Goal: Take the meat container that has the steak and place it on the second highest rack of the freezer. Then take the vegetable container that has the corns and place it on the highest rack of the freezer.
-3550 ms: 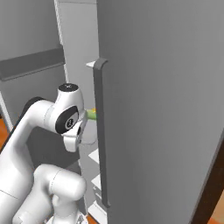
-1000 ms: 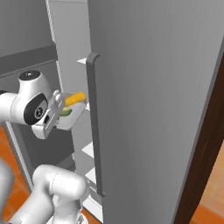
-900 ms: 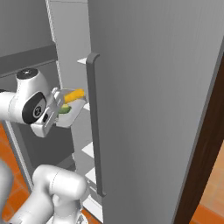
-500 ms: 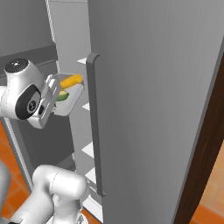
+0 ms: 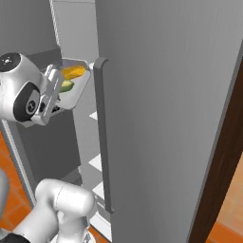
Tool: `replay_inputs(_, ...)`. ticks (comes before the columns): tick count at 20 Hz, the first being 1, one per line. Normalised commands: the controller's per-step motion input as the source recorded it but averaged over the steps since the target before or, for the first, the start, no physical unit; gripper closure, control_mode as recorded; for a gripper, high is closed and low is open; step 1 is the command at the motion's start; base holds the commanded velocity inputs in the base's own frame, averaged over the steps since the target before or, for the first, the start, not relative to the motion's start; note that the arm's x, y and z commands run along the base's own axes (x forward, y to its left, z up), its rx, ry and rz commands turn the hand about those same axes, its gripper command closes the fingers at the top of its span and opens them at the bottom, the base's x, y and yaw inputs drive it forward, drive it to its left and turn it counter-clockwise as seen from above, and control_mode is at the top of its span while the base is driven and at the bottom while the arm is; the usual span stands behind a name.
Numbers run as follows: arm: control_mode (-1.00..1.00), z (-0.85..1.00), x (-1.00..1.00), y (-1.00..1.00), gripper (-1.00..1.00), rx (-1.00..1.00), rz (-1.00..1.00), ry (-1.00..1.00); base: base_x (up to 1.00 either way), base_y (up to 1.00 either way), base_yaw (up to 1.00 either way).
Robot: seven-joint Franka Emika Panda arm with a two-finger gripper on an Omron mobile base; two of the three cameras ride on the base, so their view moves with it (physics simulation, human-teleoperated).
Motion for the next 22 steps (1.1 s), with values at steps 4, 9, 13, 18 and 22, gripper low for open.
replay_inputs(4,-1.00,0.41,0.60,0.01,1.00,0.00,-0.09,0.03,0.00,0.00,0.00)
replay_inputs(9,-1.00,0.26,0.59,0.00,1.00,0.00,-0.07,0.08,0.00,0.00,0.00)
replay_inputs(13,-1.00,0.06,0.70,-0.11,1.00,0.00,-0.03,0.00,0.00,0.00,0.00)
replay_inputs(18,-1.00,0.00,0.71,-0.32,1.00,0.00,-0.08,0.00,0.00,0.00,0.00)
replay_inputs(22,-1.00,0.00,0.77,-0.14,1.00,0.00,-0.11,0.00,0.00,0.00,0.00)
